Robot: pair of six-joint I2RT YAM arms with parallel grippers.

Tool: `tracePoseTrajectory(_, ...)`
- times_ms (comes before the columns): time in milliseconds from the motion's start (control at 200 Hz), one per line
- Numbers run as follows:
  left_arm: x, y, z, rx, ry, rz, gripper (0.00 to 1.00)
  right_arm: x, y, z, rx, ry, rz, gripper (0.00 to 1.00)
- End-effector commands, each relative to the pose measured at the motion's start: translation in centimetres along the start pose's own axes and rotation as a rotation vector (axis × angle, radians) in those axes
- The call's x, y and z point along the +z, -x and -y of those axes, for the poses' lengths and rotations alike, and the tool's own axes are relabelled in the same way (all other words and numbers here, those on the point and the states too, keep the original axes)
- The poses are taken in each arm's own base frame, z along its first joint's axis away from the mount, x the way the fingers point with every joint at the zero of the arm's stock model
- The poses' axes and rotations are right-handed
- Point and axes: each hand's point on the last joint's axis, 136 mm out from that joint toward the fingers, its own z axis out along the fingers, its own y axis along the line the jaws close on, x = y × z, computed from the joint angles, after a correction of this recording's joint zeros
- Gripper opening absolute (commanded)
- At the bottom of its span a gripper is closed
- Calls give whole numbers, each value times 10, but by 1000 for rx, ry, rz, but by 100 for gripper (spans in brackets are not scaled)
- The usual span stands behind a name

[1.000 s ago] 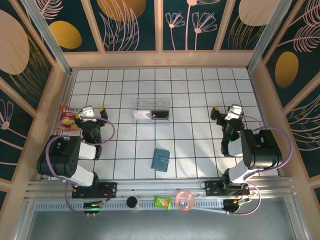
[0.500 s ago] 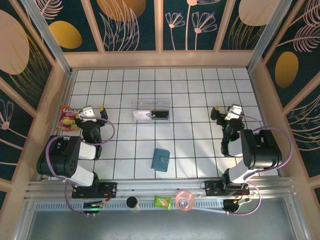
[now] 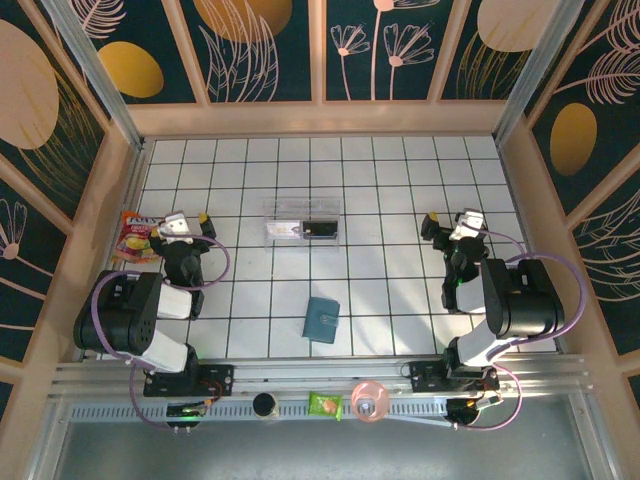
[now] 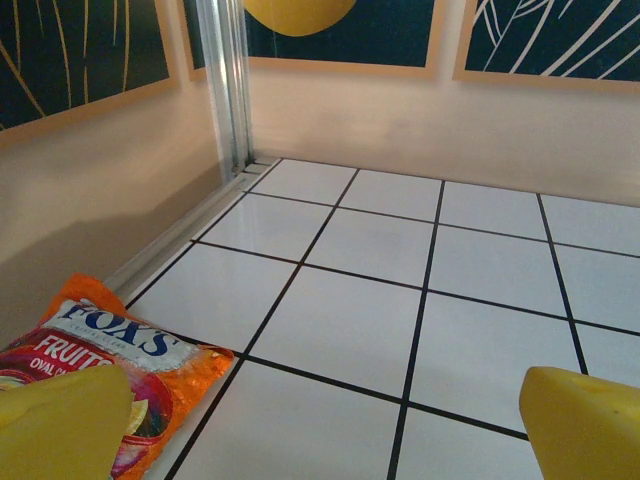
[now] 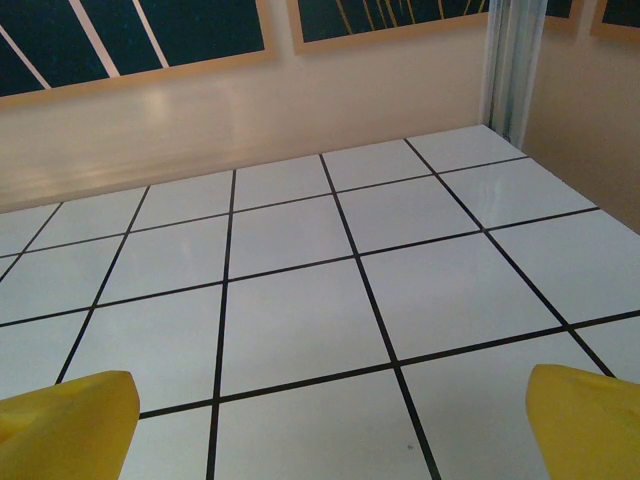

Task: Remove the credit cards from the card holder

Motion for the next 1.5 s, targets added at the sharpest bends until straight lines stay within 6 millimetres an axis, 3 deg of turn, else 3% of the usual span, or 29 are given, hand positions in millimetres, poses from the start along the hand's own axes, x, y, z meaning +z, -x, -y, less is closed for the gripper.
tracePoseTrajectory(0, 2, 15, -2, -39, 5, 52, 99, 0, 11, 0, -2, 2, 48, 99)
tracePoseTrajectory(370, 2, 15, -1, -39, 4, 51, 99, 0, 11, 0, 12, 28, 43, 99)
tracePoseTrajectory(586, -1, 24, 3, -23, -24, 58, 99, 10, 25, 11, 32, -55, 7, 99)
tracePoseTrajectory(721, 0, 42, -11, -56, 77, 41, 99, 13, 45, 13, 38, -104, -4, 99)
tracePoseTrajectory(846, -7, 68, -23, -198, 137, 102, 99, 8, 66, 37, 230, -284, 46, 99)
tracePoseTrajectory(946, -12, 68, -43, -459, 242, 120, 99, 10, 49, 59, 619, -410, -102, 99)
tracePoseTrajectory(996, -16, 47, -58, -622, 354, 57, 99, 25, 50, 39, 604, -244, -184, 99)
tracePoseTrajectory(1041, -20, 40, -63, -765, 409, 36, 99, 29, 49, 31, 595, -207, -203, 99)
tracePoseTrajectory(1146, -17, 45, -29, -806, 184, -11, 99, 27, 50, -4, 589, -53, -239, 98)
tracePoseTrajectory(1231, -19, 40, -10, -872, 69, -66, 99, 19, 38, -37, 530, 13, -352, 95)
tracePoseTrajectory(1356, -30, 39, 18, -916, -119, -122, 99, -18, 14, -117, 391, 217, -519, 93)
tracePoseTrajectory(1496, -45, 40, 40, -914, -245, -211, 99, -72, -29, -175, 389, 413, -774, 86)
